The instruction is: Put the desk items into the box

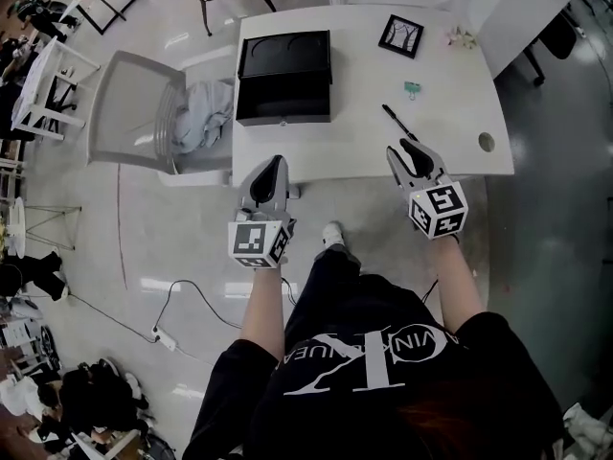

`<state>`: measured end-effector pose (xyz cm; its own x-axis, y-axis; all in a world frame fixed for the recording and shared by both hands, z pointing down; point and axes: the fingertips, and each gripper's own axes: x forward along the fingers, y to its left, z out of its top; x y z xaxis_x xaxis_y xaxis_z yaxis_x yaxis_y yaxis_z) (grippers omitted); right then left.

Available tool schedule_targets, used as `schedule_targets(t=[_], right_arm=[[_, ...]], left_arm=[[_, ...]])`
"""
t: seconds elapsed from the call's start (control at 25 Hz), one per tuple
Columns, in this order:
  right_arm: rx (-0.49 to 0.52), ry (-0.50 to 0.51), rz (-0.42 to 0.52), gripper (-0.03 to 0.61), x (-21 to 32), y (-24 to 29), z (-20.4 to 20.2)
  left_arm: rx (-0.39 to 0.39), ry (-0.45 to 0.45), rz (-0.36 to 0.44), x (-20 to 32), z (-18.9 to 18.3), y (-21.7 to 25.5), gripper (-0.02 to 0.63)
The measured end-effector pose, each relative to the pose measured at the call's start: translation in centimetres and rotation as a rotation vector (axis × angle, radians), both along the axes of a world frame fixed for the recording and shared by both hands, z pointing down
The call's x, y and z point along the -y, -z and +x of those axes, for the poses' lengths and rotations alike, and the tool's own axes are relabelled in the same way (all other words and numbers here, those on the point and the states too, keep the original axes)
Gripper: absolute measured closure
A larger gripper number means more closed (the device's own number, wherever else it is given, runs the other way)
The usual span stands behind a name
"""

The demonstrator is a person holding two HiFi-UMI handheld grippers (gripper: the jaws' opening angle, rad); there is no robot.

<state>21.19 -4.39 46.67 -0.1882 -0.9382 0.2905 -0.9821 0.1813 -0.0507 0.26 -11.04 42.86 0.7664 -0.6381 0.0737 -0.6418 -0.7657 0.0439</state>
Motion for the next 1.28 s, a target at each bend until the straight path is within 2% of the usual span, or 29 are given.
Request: schedule_targets(t=[0.4, 0.76, 1.04, 1.28], right_arm=[[-0.019, -0.060, -0.109, 0.479, 5.4, -2.8, 2.2], [-0.074, -0.056, -0.246, 0.479, 7.4, -6.0, 3.5], [-0.158, -0.023, -0.357, 0.479, 9.4, -8.5, 5.2], [-0.171, -0.022, -0.447, 0.479, 10.3, -10.6, 6.6]], left_arm=[[0.013, -0.077, -0.045, 6.3, 2.8, -2.1, 0.604], [0.027, -0.127, -0.109, 7.3, 4.7, -4.9, 0.604], [0.053, -0.116, -0.139, 7.7, 5.8, -5.9, 0.604], [0.065, -0.094, -0.150, 8.6, 6.1, -6.5, 0.604]])
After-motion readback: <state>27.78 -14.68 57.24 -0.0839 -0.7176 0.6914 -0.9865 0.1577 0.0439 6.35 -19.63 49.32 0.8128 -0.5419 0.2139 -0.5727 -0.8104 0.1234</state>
